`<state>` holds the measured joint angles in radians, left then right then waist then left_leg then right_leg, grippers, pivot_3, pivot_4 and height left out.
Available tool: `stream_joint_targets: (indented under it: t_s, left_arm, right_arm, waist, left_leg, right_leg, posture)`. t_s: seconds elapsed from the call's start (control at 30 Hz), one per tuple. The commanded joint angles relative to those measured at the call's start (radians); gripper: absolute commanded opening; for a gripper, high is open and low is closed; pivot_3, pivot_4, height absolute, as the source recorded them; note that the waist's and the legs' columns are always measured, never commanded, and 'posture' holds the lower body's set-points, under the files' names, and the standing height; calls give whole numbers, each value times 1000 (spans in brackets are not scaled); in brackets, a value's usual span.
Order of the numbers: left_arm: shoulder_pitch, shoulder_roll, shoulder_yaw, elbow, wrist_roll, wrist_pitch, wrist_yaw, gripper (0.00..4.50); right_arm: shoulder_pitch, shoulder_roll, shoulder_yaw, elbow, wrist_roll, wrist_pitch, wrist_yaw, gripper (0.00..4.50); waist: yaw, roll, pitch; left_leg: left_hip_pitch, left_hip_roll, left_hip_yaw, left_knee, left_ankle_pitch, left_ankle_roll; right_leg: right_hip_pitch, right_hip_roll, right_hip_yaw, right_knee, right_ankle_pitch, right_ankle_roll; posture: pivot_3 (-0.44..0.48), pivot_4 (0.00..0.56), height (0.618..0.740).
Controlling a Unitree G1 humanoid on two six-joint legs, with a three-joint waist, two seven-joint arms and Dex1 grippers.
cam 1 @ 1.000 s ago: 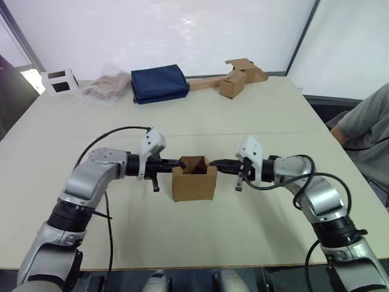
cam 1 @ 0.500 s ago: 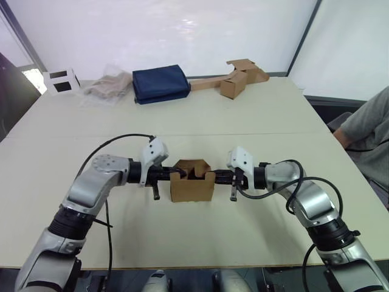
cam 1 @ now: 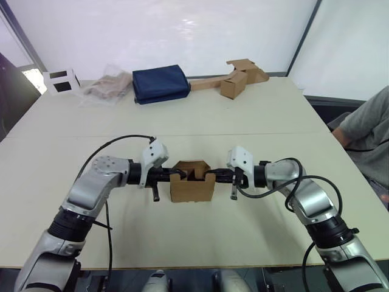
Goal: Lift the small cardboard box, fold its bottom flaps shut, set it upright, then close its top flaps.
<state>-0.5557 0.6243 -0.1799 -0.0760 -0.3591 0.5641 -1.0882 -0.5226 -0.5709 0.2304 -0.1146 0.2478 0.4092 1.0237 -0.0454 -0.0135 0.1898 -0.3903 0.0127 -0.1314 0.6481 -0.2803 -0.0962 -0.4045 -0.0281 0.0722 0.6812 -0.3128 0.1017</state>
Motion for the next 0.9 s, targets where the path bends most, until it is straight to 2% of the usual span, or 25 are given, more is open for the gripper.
stream_joint_targets:
  t_s: [0.03,0.2,0.3,0.43,0.57,0.8,0.9]
  left_arm:
    - [-40,9,69,-4,-45,27,4,62]
    - [-78,49,109,-16,-89,64,-27,62]
    - [-125,100,134,-9,-131,97,-88,62]
    - [-181,103,112,116,-58,9,-76,62]
    - [-211,53,58,311,39,-113,-55,62]
    - [-249,-41,13,560,117,-228,-96,62]
    - [-254,-77,6,616,120,-232,-124,62]
  right_arm:
    - [-1,-8,-36,-39,32,21,2,0]
    - [-8,-20,-83,-71,80,57,6,0]
    - [-29,-14,-151,-103,153,130,-18,0]
    - [-48,-35,-217,-168,243,221,-28,0]
    - [-63,-63,-255,-285,369,346,-29,0]
    - [-53,-111,-134,-430,361,390,-39,0]
    - [-38,-126,5,-422,219,300,-47,0]
  waist:
    - [0,0,0]
    - [0,0,0]
    - [0,0,0]
    - [1,0,0]
    - [1,0,0]
    - [-1,0,0]
    - [0,0,0]
  left_leg:
    - [0,0,0,0,0,0]
    - [0,0,0,0,0,0]
    - [0,0,0,0,0,0]
    - [0,0,0,0,0,0]
    - [0,0,0,0,0,0]
    - [-1,0,0,0,0,0]
    - [0,0,0,0,0,0]
  right_leg:
    - [0,0,0,0,0,0]
    - [0,0,0,0,0,0]
    - [0,0,0,0,0,0]
    - [0,0,0,0,0,0]
    - [0,0,0,0,0,0]
    - [0,0,0,0,0,0]
    - [0,0,0,0,0,0]
  posture:
    - [0,150,740]
    - [0,150,740]
    - [0,150,740]
    - [0,150,740]
    - [0,150,740]
    - [0,150,740]
    - [0,150,740]
